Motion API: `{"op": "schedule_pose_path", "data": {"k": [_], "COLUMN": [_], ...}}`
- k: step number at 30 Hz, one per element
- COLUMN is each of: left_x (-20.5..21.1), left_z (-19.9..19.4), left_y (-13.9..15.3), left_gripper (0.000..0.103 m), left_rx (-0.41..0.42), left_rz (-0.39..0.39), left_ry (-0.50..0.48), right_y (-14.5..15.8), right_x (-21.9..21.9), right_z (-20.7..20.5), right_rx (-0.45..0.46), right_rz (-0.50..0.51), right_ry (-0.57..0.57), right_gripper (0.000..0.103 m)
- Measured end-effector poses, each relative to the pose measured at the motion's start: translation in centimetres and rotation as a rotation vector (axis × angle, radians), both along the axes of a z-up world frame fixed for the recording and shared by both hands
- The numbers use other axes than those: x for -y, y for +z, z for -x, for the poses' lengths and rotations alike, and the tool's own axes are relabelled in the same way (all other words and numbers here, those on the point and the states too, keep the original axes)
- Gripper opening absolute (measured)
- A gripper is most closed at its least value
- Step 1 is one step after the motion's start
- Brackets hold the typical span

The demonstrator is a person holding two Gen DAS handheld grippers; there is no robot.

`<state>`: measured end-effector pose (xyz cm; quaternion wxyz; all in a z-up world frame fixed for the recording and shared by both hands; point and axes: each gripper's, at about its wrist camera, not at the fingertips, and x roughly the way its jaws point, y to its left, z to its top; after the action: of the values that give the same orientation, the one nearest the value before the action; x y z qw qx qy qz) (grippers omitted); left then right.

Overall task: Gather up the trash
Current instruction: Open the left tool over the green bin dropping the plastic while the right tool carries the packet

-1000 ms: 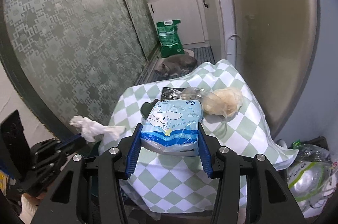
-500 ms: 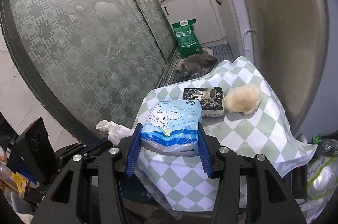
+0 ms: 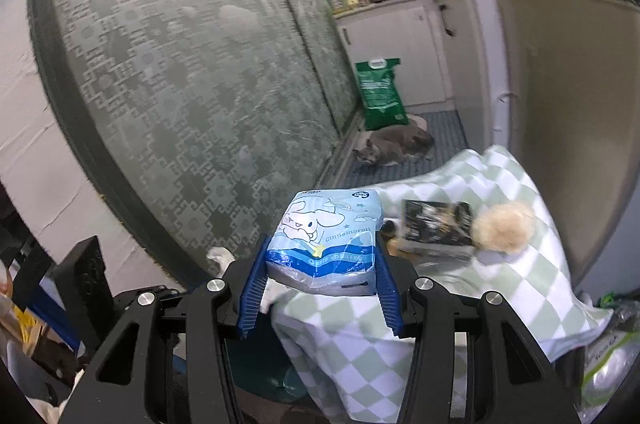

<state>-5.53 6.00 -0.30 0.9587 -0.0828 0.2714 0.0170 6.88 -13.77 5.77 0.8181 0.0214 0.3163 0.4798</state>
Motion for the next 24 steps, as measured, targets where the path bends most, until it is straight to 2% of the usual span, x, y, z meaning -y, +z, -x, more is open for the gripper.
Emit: {"op": "schedule_pose_path", "data": {"k": [6,12,13,14,15,16,17,24], "left_x": [-1.4,-2.7,-3.0,-3.1,-3.2,-3.4,-3.4,-5.0], "left_z": [0.9,1.2,1.2,1.3,1.4,1.7,1.9,3.6], "left_y": [-1.2,-3.1,-3.5,-3.8,-3.9,-3.9,-3.9,-3.2], "left_gripper": [0.003,0.004,0.01,0.021,0.047,0.052,0.048,0.048], "left_rx": [-0.05,-0.143,-0.161,-0.169,-0.17,-0.163,-0.159,-0.12], "left_rz": [-0.006,0.012,0.013,-0.005,-0.016,-0.021,-0.018,0.007], "left_ry": [0.019,0.024,0.032,0.06,0.074,0.079,0.075,0.106], "right_y": [0.3,-0.2,-0.2,-0.3,-0.4,-0.5,-0.8,-2.6], "right_x": [-3.1,-6.3,-6.8,-7.2,-7.6,-8.2,-8.6,-12.2], "right_z": [1.4,3.0,3.3,3.5,3.7,3.9,4.0,5.7], "right_rx": [0.012,0.024,0.027,0.028,0.03,0.028,0.025,0.026], "right_rz": [0.01,0.066,0.07,0.075,0.082,0.091,0.099,0.188], "right_ry": [0.06,0.12,0.128,0.135,0.142,0.148,0.154,0.218], "right_gripper": [0.05,0.05,0.05,0.05,0.05,0.05,0.05,0.05]}}
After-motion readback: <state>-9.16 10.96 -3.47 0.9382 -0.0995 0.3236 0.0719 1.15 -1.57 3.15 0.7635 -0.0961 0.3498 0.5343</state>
